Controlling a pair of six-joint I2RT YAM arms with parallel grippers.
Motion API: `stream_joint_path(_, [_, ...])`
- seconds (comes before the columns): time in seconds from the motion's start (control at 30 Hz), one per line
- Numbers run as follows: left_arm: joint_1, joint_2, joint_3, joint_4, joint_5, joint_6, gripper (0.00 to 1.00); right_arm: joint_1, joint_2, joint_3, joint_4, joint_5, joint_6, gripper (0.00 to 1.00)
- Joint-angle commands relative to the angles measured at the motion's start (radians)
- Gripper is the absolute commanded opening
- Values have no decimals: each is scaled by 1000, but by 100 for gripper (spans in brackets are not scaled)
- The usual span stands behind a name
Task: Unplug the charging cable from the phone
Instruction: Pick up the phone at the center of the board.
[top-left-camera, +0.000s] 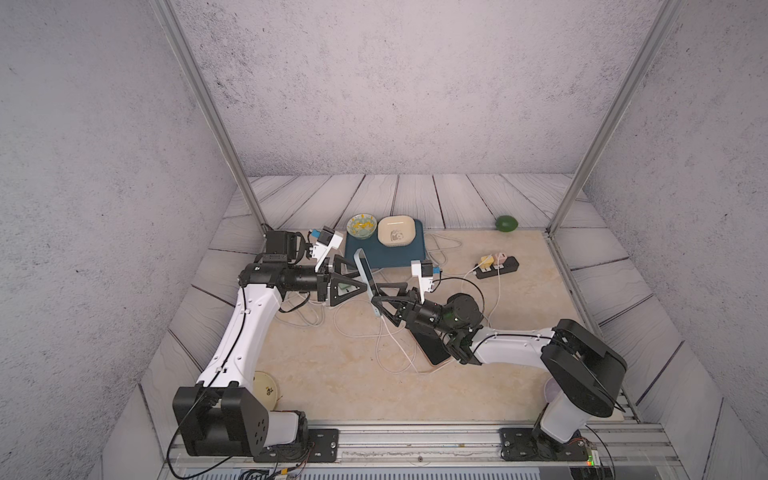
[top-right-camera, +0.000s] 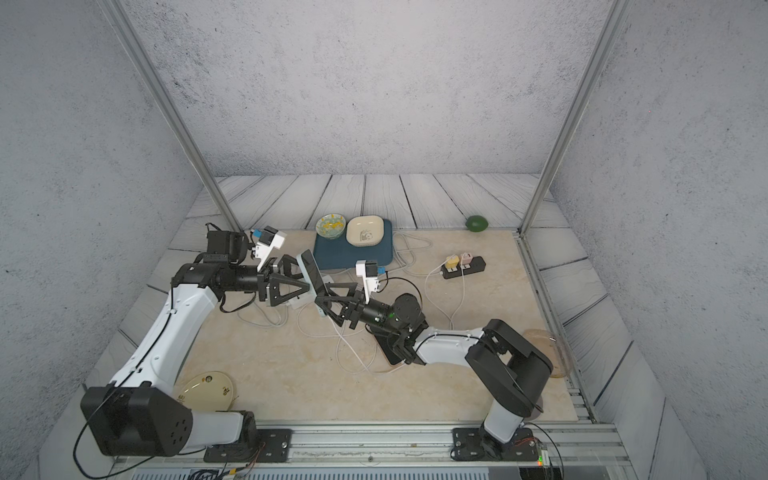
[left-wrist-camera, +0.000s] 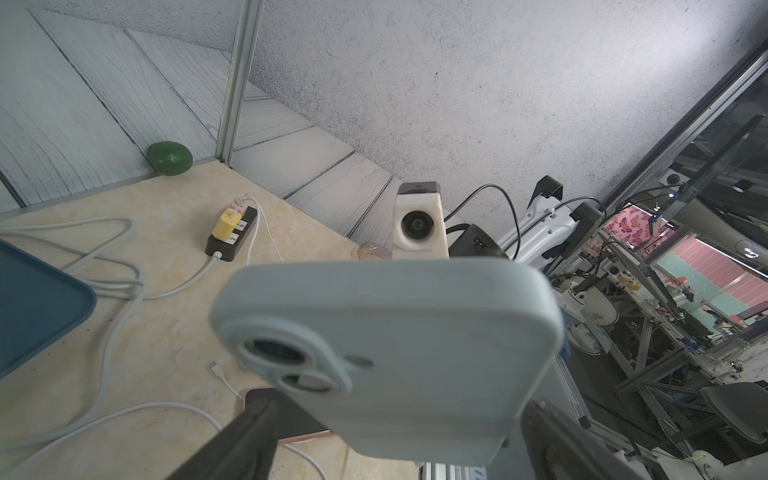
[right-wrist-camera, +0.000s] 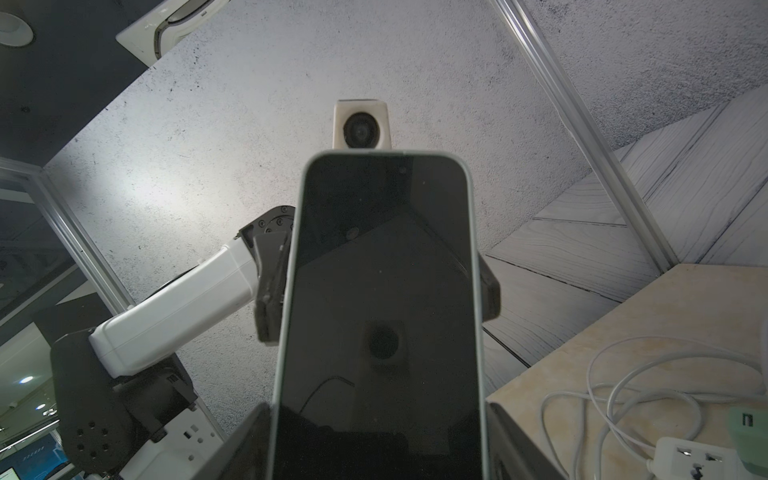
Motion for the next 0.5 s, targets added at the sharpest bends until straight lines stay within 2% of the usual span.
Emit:
stream_joint_path(0.0, [-7,-20,27,-46,27,52,98,6,-3,41,62,0,7,9])
stream_joint_path(0.47, [-8,-17,25,-55,23,69,98,9,12,59,63,-21,19,9])
